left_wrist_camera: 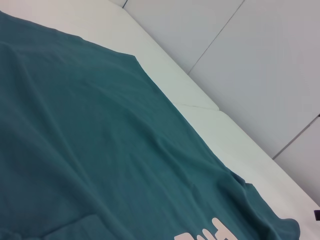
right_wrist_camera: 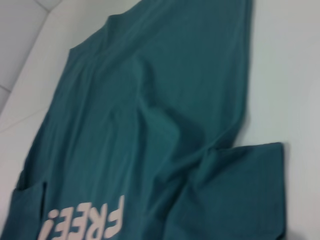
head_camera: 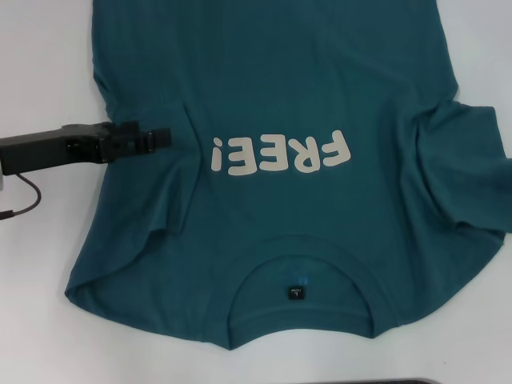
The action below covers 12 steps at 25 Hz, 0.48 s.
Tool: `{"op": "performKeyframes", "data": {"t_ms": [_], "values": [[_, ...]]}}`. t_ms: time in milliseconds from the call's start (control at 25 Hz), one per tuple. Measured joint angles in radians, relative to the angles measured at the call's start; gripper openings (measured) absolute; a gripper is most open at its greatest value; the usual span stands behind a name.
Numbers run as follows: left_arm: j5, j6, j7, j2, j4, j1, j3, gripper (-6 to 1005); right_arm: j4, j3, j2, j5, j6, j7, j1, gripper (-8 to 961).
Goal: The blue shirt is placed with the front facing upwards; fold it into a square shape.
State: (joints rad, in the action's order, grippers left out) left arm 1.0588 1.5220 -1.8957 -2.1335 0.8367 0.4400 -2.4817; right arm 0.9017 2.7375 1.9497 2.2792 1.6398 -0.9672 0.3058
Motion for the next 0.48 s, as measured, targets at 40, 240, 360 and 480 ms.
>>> {"op": "performKeyframes", "data": {"t_ms": [40, 240, 360, 480], "values": [[0.0, 0.0, 0.0, 0.0, -0.001, 0.001, 0.0, 885, -0.002, -0.001, 0.001, 0.007, -0.011, 0.003, 0.002, 910], [0.0, -0.001, 0.0, -0.001, -0.002, 0.003, 0.0, 885, -0.025, -0.007, 0.007, 0.037, -0.046, 0.005, 0.013, 910], [-0.001, -0.002, 0.0, -0.002, -0.002, 0.003, 0.0, 885, -0.039, -0.01, 0.017, 0.043, -0.073, -0.001, 0.015, 909], [0.0, -0.004, 0.0, -0.003, -0.002, 0.004, 0.0, 884, -0.06, -0.015, 0.019, 0.045, -0.089, -0.01, 0.019, 909]]}}
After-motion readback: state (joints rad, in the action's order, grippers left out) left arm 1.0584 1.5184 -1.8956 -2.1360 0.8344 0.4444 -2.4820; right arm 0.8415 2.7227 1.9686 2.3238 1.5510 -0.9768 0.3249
